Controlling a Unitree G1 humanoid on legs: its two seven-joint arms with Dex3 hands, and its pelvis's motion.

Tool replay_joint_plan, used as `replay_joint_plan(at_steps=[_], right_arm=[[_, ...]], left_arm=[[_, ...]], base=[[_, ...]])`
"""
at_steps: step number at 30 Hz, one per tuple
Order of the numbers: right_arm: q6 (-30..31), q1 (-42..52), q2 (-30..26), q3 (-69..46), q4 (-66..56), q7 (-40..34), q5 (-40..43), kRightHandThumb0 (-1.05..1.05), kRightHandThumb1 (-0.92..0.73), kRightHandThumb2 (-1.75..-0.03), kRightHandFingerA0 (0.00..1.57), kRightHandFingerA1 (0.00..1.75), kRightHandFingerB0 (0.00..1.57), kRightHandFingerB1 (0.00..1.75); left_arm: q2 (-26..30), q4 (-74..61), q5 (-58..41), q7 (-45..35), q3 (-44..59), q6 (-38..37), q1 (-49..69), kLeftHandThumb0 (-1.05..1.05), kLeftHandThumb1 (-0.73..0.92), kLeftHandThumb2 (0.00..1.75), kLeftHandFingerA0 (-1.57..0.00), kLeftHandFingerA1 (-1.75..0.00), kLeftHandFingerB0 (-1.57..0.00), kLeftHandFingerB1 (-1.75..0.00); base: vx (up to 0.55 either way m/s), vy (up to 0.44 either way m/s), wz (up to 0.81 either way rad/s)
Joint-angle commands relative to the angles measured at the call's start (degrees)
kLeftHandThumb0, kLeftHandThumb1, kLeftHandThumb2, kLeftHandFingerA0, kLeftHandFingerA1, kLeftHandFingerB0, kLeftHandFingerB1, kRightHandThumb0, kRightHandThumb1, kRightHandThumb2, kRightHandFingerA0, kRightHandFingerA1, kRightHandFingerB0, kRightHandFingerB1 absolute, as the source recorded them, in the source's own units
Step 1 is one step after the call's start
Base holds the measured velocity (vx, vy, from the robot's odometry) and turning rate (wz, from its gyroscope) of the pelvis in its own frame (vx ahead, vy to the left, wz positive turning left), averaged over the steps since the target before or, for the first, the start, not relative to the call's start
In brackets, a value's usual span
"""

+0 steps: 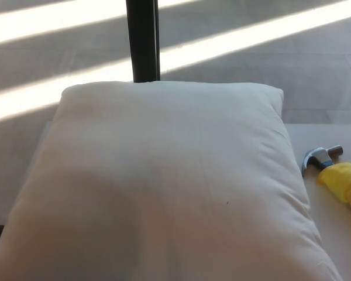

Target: A hammer is kept on the right hand side and a pillow is kept on the left hand side on the desk infront of the robot and the robot uses its right hand to pick up the hammer and makes a downward swinging motion to hit the pillow

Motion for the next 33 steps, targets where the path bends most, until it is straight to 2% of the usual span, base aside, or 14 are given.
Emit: replay_joint_plan(at_steps=[1, 7, 8, 9, 10, 14, 16, 18, 20, 22, 23, 29, 31, 33], right_arm=[[-12.82, 5.13, 0.71, -26.92, 25.64, -14.99, 8.10, -0.84, -0.65, -0.92, 0.00, 0.17, 0.03, 0.05], [-11.87, 3.99, 2.49, -29.86, 33.35, -17.45, 9.64, -0.73, -0.86, -0.66, 0.00, 0.00, 0.00, 0.23], [-13.99, 3.44, 2.86, -30.83, 35.77, -18.23, 10.29, -0.83, -0.70, -0.99, 0.00, 0.22, 0.05, 0.08], [-13.48, 3.14, 2.92, -31.14, 37.46, -18.99, 10.40, -0.72, -0.87, -0.66, 0.00, 0.00, 0.00, 0.19], [-15.05, 3.92, 4.40, -29.70, 38.94, -18.51, 9.31, -0.93, -0.80, -1.08, 0.00, 0.22, 0.00, 0.05], [-15.38, 2.91, 4.71, -29.59, 44.37, -20.07, 8.86, -1.05, -0.87, -1.14, 0.00, 0.15, 0.00, 0.09], [-15.84, 3.00, 5.41, -30.14, 45.18, -21.02, 9.04, -0.85, -0.92, -0.73, 0.00, 0.00, 0.00, 0.00], [-16.82, 3.78, 7.42, -33.42, 46.23, -21.81, 11.66, -0.98, -0.84, -1.18, 0.00, 0.21, 0.00, 0.13], [-21.13, 4.65, 9.89, -37.89, 47.80, -16.71, 16.16, -0.98, -0.80, -1.07, 0.00, 0.15, 0.00, 0.00], [-21.77, 4.87, 10.52, -40.51, 49.93, -11.55, 18.98, -0.38, -0.53, -1.10, 0.01, 0.54, 0.00, 0.51], [-21.63, 5.84, 10.18, -38.35, 50.97, -9.25, 16.79, -0.78, -0.87, -0.66, 0.26, 0.55, 0.17, 0.38], [-19.48, 8.32, 11.23, -27.36, 50.70, -3.84, 9.66, -0.79, -0.79, -0.64, 0.65, 0.50, 0.23, 0.35], [-20.50, 9.20, 12.05, -24.08, 49.92, -0.90, 8.91, -0.86, -0.67, -1.02, 0.46, 0.60, 0.22, 0.47], [-21.48, 9.83, 11.67, -20.23, 51.25, 2.10, 7.65, -0.80, -0.82, -0.65, 0.42, 0.45, 0.37, 0.38]], left_arm=[[1.22, -0.83, 1.78, 2.19, -0.76, 0.22, 0.00, -0.66, 0.75, 0.63, -0.47, -0.58, -0.49, -0.43], [1.51, 1.80, 2.43, 4.17, -0.91, -0.39, -0.33, -0.67, 0.75, 0.62, -0.50, -0.59, -0.52, -0.43], [1.44, 2.10, 1.73, 4.19, -0.39, 0.40, -0.43, -0.67, 0.75, 0.62, -0.48, -0.59, -0.51, -0.43], [1.54, 2.92, 1.30, 3.90, -0.01, 0.63, -0.41, -0.66, 0.76, 0.63, -0.46, -0.56, -0.49, -0.43], [1.77, 3.93, 1.04, 4.27, 0.38, 0.76, -0.51, -0.67, 0.75, 0.63, -0.43, -0.54, -0.47, -0.41], [2.07, 5.89, 0.25, 4.64, 1.25, 1.19, -0.95, -0.67, 0.75, 0.63, -0.43, -0.56, -0.47, -0.42], [2.22, 6.65, 0.40, 4.90, 1.16, 1.10, -1.25, -0.67, 0.75, 0.62, -0.43, -0.55, -0.47, -0.41], [2.38, 7.40, 1.17, 5.31, 0.47, 0.90, -1.42, -0.68, 0.74, 0.63, -0.44, -0.57, -0.50, -0.44], [2.67, 8.39, 1.55, 6.07, 0.26, 0.48, -1.37, -0.67, 0.75, 0.63, -0.45, -0.56, -0.47, -0.42], [2.98, 9.15, 1.81, 6.63, 0.07, 0.68, -0.98, -0.66, 0.75, 0.63, -0.43, -0.55, -0.44, -0.44], [2.86, 9.11, 1.93, 6.94, -0.05, 0.57, -0.71, -0.65, 0.75, 0.62, -0.45, -0.57, -0.42, -0.45], [2.42, 12.19, 2.12, 11.59, 0.25, -0.56, 1.16, -0.61, 0.73, 0.62, -0.50, -0.61, -0.49, -0.47], [2.67, 12.75, 2.41, 11.79, -0.06, -0.43, 1.51, -0.61, 0.73, 0.62, -0.49, -0.59, -0.48, -0.45], [2.54, 12.57, 2.50, 11.56, -0.17, -0.51, 2.16, -0.62, 0.74, 0.62, -0.48, -0.56, -0.45, -0.45]], base=[[0.00, 0.000, 0.00], [0.00, 0.000, 0.00], [0.00, 0.000, 0.00], [0.00, 0.000, 0.00], [0.00, 0.000, 0.00], [0.00, 0.000, 0.00], [0.00, 0.000, 0.00], [0.00, 0.000, 0.00], [0.00, 0.000, 0.00], [0.00, 0.000, 0.00], [0.00, 0.000, 0.00], [0.00, 0.000, 0.00], [0.00, 0.000, 0.00], [0.00, 0.000, 0.00]])
